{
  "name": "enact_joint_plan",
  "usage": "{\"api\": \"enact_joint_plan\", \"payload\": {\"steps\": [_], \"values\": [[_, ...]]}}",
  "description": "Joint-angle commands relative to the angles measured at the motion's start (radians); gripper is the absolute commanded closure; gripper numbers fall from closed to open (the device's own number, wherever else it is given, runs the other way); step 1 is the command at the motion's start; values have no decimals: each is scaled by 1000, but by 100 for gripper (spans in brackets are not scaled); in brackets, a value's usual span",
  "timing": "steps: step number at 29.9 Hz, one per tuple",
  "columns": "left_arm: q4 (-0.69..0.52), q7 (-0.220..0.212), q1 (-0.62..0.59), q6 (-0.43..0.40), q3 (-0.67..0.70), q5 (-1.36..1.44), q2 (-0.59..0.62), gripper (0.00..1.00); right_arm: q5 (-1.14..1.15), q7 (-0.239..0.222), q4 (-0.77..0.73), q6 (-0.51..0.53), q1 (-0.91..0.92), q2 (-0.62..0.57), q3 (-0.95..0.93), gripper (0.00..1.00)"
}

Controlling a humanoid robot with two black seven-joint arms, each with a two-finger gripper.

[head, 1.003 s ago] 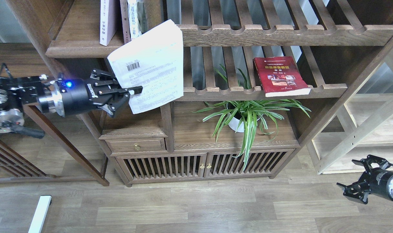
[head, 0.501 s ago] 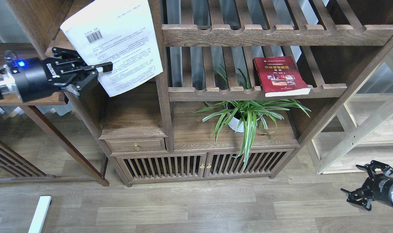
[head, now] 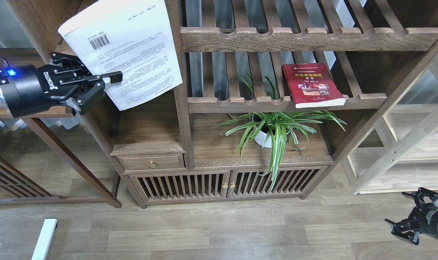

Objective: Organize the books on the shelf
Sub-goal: 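Lift the white book with the left gripper up to the top shelf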

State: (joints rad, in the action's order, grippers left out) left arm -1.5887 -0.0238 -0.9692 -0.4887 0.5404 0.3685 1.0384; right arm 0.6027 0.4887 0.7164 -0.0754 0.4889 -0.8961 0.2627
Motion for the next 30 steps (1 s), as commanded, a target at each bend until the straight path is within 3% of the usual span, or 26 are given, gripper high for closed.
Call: {"api": "enact_joint_plan", "payload": {"steps": [1,20,30], "values": [[-10,-1,-3,0,30,-9,15,100,2,0,0,-6,-6,-3,0,0],[-54,-1,-52,0,42,-178,336,100,2,0,-2,-35,-7,14,0,0],[-43,-2,-89,0,47,-241,413,100,3,0,-2,-49,-9,19,4,0]]}}
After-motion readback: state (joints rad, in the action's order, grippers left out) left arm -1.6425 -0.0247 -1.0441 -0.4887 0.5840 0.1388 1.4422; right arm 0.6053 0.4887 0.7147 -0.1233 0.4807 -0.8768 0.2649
